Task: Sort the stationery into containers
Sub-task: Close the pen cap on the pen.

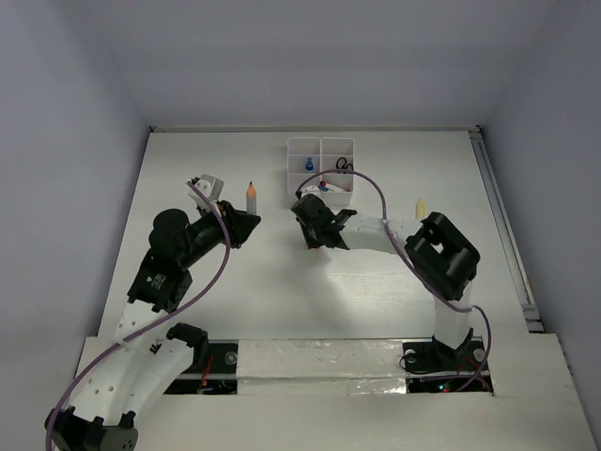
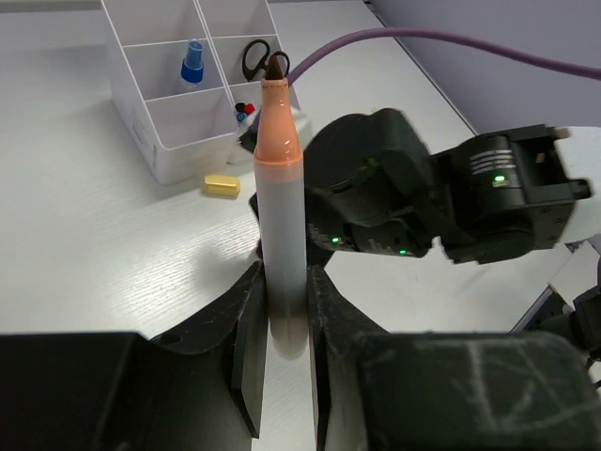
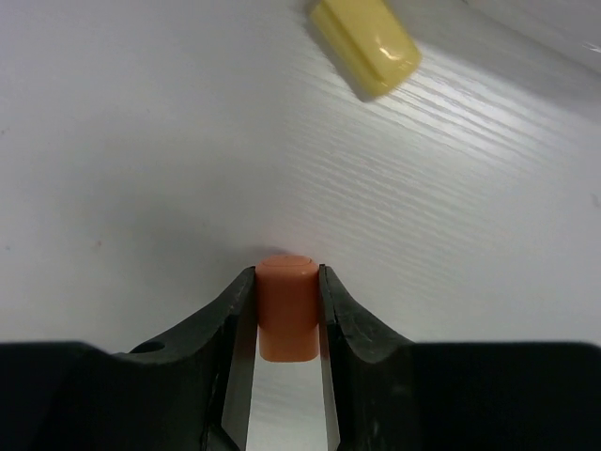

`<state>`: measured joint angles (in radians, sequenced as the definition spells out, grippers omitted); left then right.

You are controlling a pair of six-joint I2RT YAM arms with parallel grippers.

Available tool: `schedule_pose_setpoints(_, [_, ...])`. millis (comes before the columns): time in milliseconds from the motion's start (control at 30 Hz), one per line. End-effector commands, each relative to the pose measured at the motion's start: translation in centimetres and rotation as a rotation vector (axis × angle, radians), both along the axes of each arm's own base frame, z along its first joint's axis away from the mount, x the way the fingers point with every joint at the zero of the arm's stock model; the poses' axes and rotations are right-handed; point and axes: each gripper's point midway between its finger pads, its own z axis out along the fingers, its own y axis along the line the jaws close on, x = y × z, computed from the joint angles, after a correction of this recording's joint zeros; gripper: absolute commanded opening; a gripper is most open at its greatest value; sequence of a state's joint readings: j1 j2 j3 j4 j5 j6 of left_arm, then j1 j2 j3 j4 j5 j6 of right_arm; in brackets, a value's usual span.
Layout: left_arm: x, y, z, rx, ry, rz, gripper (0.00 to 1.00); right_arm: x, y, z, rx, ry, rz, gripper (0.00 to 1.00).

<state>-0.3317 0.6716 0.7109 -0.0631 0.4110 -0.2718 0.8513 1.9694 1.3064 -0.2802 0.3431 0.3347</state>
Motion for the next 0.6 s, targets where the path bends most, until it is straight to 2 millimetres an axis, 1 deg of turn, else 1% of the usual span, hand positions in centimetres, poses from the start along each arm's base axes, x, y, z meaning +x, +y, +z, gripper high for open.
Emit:
schedule_pose_setpoints(0, [0.2,-0.4,0.7,-0.023,-0.032,-0.018,0.0,1.4,-0.7,7.2,0.114,-0.171,-0.048,0.0])
schedule_pose_setpoints(33, [0.4,-0.5,0.4,-0.02,-0.02,-0.024,0.0,1.7,0.1,12.0,0.232,-0.256,-0.042,0.0])
schedule_pose_setpoints(67, [0.4,-0.6,0.2,-0.017,-0.015,-0.028,0.0,1.7,0.4,14.4,0.3,-0.299,-0.037,0.0])
schedule_pose_setpoints(100, [0.4,-0.7,0.2,-0.017,-0.01,-0.034,0.0,1.5,0.7,16.2,0.363,-0.333,-0.027,0.0])
schedule_pose_setpoints(133, [0.6,-0.7,-0.2,-0.011,0.0,-0.032,0.0,1.9,1.6,19.7,0.476,-0.406,-0.022,0.0])
schedule_pose_setpoints(167, [0.7,-0.7,-0.3,-0.008,0.005,-0.029,0.0,1.7,1.5,23.0,0.56,-0.462,-0.024,0.0])
schedule_pose_setpoints(200, [0.8,-0.7,-0.4,-0.006,0.009,-0.028,0.0,1.7,1.8,24.5,0.62,-0.486,-0.029,0.0])
schedule_pose_setpoints(233, [0.9,-0.7,-0.7,-0.004,0.018,-0.028,0.0,1.6,2.6,27.2,0.704,-0.537,-0.02,0.0])
schedule_pose_setpoints(267, [0.9,-0.8,-0.7,-0.004,0.022,-0.031,0.0,1.7,2.8,28.5,0.746,-0.56,-0.02,0.0])
schedule_pose_setpoints(300, [1.0,-0.8,-0.9,-0.001,0.026,-0.029,0.0,1.4,3.6,29.6,0.792,-0.566,-0.012,0.0])
schedule_pose_setpoints(367, [1.0,-0.8,-1.1,0.001,0.034,-0.031,0.0,1.3,4.5,33.0,0.892,-0.619,-0.002,0.0])
schedule_pose_setpoints(400, [1.1,-0.8,-1.1,0.001,0.034,-0.031,0.0,1.0,5.1,33.6,0.925,-0.624,0.003,0.0])
schedule_pose_setpoints(467, [1.1,-0.9,-1.2,0.002,0.037,-0.032,0.0,0.7,5.8,36.1,1.008,-0.662,0.016,0.0])
schedule_pose_setpoints(533, [1.1,-0.9,-1.3,0.003,0.042,-0.035,0.0,0.6,7.0,36.8,1.044,-0.656,0.037,0.0])
schedule_pose_setpoints(567, [1.0,-1.0,-1.3,0.001,0.041,-0.043,0.0,0.6,7.3,37.7,1.067,-0.665,0.044,0.0])
